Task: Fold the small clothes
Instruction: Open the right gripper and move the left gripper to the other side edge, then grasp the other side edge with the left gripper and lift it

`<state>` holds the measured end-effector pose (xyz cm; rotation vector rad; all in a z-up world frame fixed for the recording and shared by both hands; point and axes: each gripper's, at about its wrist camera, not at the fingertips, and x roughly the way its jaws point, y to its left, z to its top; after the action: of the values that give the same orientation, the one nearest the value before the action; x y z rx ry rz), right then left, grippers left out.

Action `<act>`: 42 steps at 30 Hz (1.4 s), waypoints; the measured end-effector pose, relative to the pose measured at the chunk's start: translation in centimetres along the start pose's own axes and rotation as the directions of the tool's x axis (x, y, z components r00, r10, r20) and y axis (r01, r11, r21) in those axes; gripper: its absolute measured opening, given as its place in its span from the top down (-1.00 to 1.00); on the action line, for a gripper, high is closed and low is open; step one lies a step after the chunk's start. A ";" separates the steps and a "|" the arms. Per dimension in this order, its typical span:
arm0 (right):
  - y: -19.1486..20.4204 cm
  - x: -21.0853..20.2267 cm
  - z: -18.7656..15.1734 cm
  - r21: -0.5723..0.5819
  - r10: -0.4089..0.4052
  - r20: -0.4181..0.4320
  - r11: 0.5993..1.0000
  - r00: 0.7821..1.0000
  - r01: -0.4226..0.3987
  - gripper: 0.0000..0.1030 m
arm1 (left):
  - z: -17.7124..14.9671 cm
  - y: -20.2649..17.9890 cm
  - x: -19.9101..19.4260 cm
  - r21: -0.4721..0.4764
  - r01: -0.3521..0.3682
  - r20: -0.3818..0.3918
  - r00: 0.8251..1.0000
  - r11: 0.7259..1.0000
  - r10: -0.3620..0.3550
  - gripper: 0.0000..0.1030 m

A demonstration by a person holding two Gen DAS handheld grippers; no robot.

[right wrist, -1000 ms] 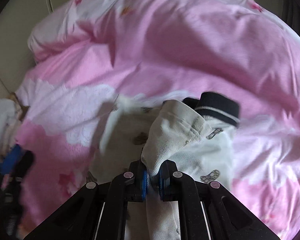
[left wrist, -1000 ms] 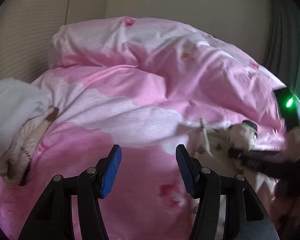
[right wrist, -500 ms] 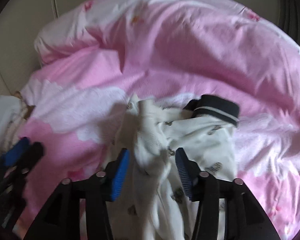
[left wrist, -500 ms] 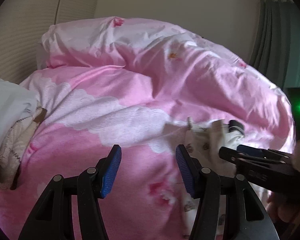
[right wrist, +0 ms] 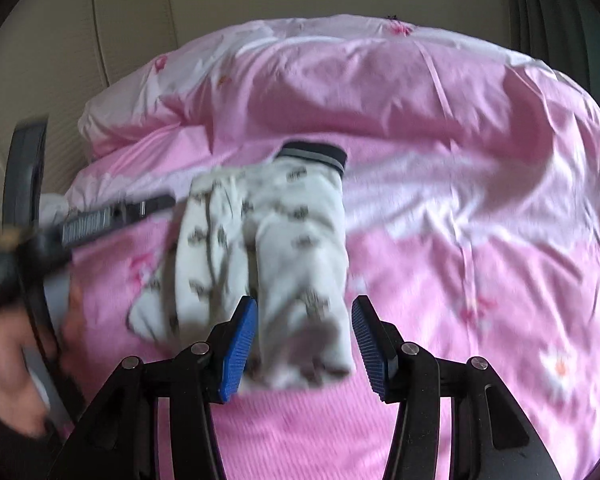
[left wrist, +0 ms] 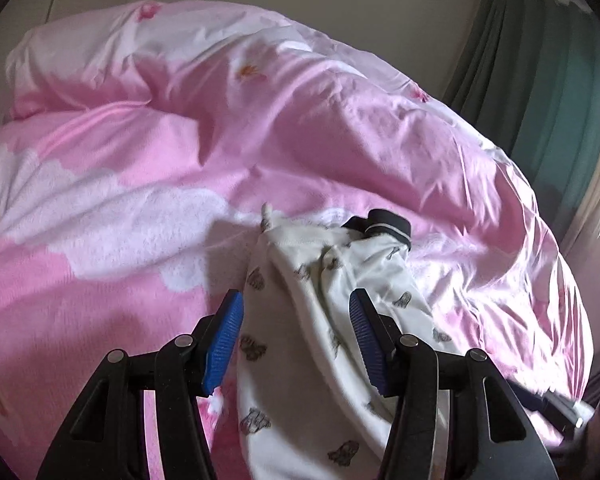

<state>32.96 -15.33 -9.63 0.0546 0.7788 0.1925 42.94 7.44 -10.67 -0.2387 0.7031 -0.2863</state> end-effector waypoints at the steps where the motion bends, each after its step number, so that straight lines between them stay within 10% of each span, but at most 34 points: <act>1: -0.1 0.1 -0.3 0.007 0.007 0.000 1.000 1.000 -0.007 0.01 | 0.4 -0.6 0.5 0.035 0.009 -0.012 1.000 0.999 -0.008 -0.04; 9: -2.2 0.9 -0.5 0.103 0.041 0.025 0.994 0.999 -0.044 0.01 | 1.9 -3.0 5.3 0.129 0.002 -0.144 0.989 0.992 0.016 -0.04; 16: -3.9 0.8 -0.2 0.132 0.029 0.030 0.991 0.999 -0.033 0.01 | 1.8 -2.6 7.7 0.103 -0.012 -0.201 0.979 0.995 0.033 0.77; 39: 7.3 0.3 -4.6 -0.160 0.030 0.072 0.987 0.997 -0.018 0.03 | 3.2 -2.7 6.2 0.265 0.014 -0.220 0.974 0.964 0.047 0.81; 42: 7.7 1.8 -4.5 -0.173 0.004 0.052 0.985 0.999 0.005 0.63 | 3.1 -2.5 6.2 0.269 0.014 -0.219 0.975 0.963 0.047 0.81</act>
<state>29.90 -7.58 -13.11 -0.1049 0.7078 0.2567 49.06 3.38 -11.28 0.0610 0.8786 -0.3929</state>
